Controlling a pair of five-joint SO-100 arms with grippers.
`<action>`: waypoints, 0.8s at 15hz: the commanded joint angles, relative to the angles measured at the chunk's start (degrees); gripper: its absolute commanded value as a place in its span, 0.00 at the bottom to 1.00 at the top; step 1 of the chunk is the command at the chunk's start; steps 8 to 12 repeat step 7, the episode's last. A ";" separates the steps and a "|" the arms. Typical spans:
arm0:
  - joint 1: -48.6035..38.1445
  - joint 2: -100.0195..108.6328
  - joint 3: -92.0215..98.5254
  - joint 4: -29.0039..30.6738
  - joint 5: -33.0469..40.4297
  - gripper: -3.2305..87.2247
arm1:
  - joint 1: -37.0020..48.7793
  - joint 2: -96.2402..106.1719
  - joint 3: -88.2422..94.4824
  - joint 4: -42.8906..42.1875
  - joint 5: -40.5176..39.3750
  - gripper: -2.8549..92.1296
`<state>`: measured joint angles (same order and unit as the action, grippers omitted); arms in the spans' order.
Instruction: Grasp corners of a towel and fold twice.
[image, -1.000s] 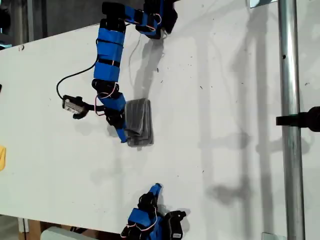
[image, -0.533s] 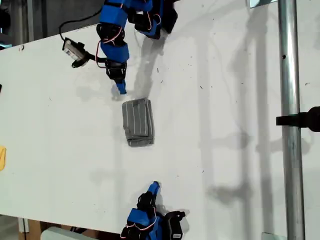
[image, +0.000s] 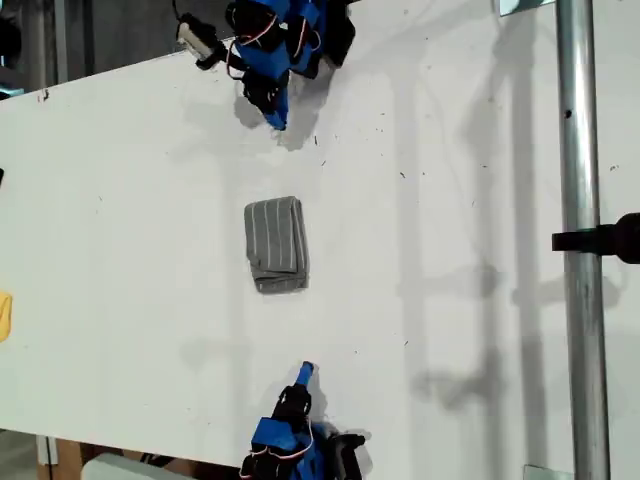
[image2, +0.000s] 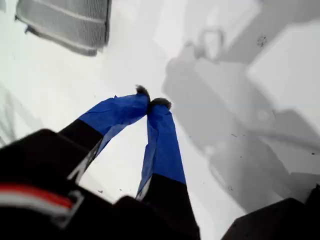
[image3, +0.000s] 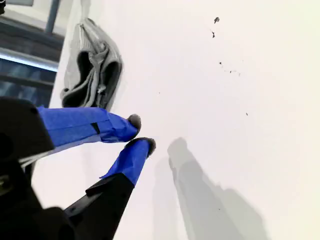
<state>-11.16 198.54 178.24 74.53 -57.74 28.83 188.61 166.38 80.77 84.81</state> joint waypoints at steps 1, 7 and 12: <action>-0.79 0.35 0.26 -0.09 0.35 0.09 | 5.45 -0.26 -0.70 0.44 1.23 0.08; -0.79 0.35 0.26 -0.09 0.35 0.09 | 9.84 -0.26 -0.70 0.44 1.23 0.08; -0.79 0.35 0.26 -0.09 0.35 0.09 | 9.84 -0.26 -0.70 0.44 1.23 0.08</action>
